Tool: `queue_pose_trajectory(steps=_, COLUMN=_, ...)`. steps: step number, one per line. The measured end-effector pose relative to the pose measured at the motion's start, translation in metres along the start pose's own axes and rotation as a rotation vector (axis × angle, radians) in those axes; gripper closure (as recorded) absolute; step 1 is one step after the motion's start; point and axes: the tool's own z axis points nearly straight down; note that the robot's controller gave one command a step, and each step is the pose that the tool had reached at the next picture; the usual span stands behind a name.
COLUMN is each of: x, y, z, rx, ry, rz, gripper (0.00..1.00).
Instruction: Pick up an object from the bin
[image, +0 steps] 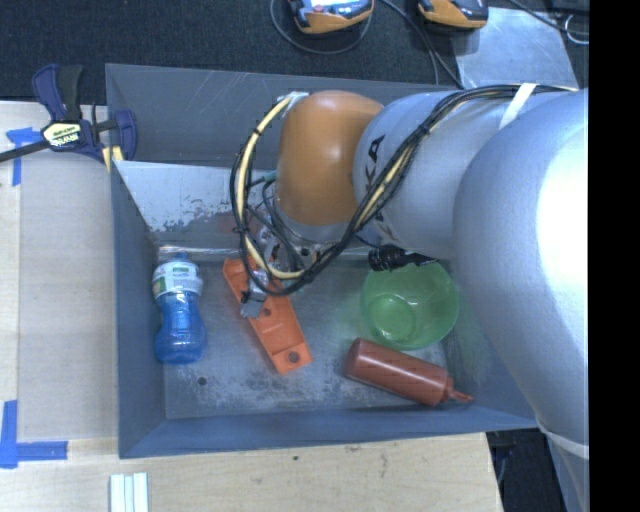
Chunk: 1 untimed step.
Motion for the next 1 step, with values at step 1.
queue_pose_trajectory(steps=1, x=-0.0147, y=-0.0727, z=0.0684, rx=0.003, ry=-0.001, rz=-0.270, gripper=1.00)
